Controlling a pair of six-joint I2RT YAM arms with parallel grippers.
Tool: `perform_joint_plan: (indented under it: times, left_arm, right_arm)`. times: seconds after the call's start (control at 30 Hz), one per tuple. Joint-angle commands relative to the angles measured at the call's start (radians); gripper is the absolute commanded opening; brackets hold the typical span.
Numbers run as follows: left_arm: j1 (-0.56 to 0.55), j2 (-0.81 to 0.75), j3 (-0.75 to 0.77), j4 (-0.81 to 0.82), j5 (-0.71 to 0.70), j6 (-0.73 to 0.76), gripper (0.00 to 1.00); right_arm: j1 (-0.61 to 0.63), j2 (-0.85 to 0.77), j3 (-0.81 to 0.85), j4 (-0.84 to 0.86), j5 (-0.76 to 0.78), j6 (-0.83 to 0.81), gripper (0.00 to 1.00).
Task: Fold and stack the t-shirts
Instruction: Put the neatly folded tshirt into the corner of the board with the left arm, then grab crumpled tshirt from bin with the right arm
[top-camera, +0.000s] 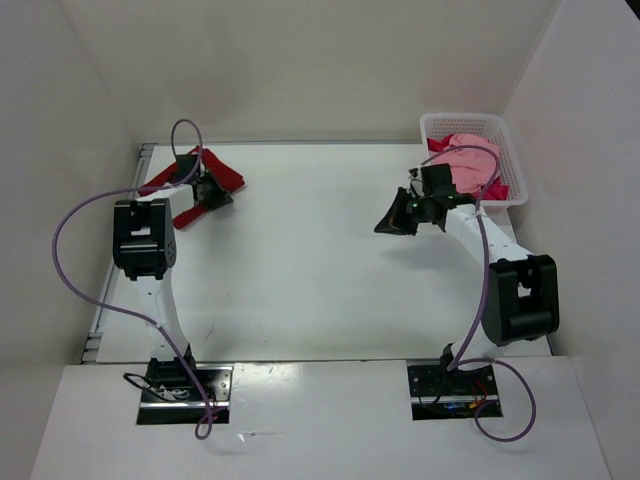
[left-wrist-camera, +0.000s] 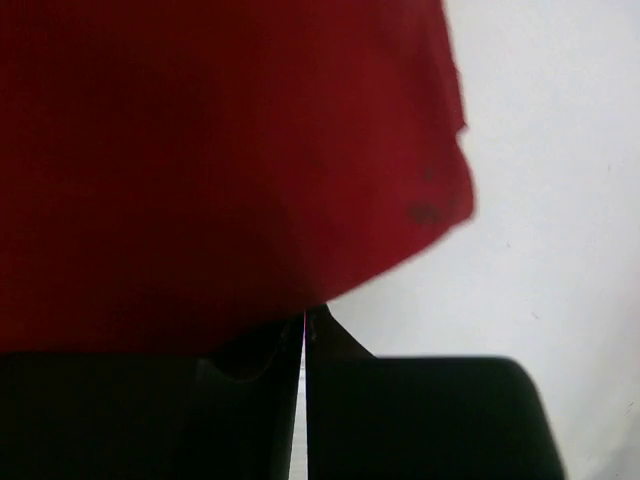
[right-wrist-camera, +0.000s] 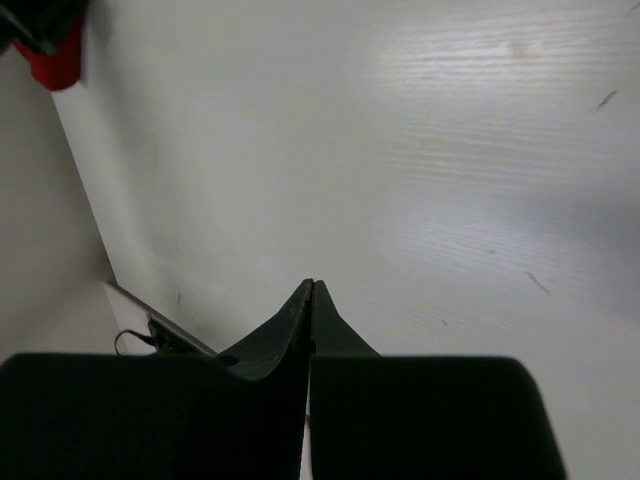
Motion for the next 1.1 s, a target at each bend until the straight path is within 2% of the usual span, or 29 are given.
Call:
perform_joint_plan:
  times: [0.0,0.17,0.3,0.37,0.4,0.47,0.5,0.57,0.6,0.63,0.77,0.9,0.97,1.0,1.07]
  left_arm:
    - [0.074,0.044,0.018,-0.016,0.024,0.033,0.07]
    - [0.094,0.026,0.058,-0.029,0.009,0.013,0.15]
    - [0.103,-0.062,0.025,0.003,0.028,-0.047,0.26]
    - [0.114,-0.111,-0.043,0.039,0.039,-0.069,0.37]
    - [0.114,-0.182,-0.076,0.06,0.082,-0.069,0.47]
    - [0.096,-0.256,-0.141,0.082,0.116,-0.069,0.59]
    - [0.082,-0.28,-0.161,0.082,0.139,-0.069,0.69]
    - [0.036,-0.341,-0.219,0.091,0.171,-0.044,0.8]
    - [0.019,-0.356,-0.238,0.091,0.215,-0.044,0.97]
    - [-0.014,-0.372,-0.261,0.091,0.231,-0.035,1.0]
    - [-0.102,-0.473,-0.357,0.1,0.286,-0.035,1.0]
    - [-0.189,-0.55,-0.432,0.091,0.308,-0.053,1.0]
    - [-0.216,-0.59,-0.468,0.091,0.308,-0.063,0.93]
    - [-0.235,-0.602,-0.507,0.091,0.308,-0.076,0.86]
    - [-0.248,-0.639,-0.548,0.091,0.299,-0.086,0.81]
  right_arm:
    - [-0.066,-0.043,0.081,-0.013,0.013,-0.008,0.01]
    - [-0.101,0.021,0.23,-0.013,0.048,0.001,0.03]
    - [-0.17,0.118,0.435,-0.047,0.099,0.001,0.05]
    - [-0.205,0.172,0.505,-0.067,0.16,0.001,0.05]
    - [-0.242,0.207,0.601,-0.081,0.221,0.001,0.09]
    - [-0.294,0.27,0.653,-0.093,0.292,-0.011,0.14]
    - [-0.307,0.293,0.69,-0.093,0.371,-0.021,0.24]
    - [-0.339,0.365,0.738,-0.113,0.432,-0.022,0.34]
    - [-0.339,0.385,0.738,-0.113,0.461,-0.022,0.45]
    - [-0.353,0.421,0.753,-0.104,0.478,-0.022,0.49]
    - [-0.353,0.524,0.862,-0.137,0.582,-0.022,0.57]
    - [-0.353,0.653,1.005,-0.202,0.641,-0.032,0.58]
    - [-0.353,0.685,1.046,-0.211,0.65,-0.032,0.58]
    - [-0.353,0.711,1.057,-0.222,0.66,-0.032,0.58]
    - [-0.353,0.721,1.066,-0.222,0.67,-0.032,0.55]
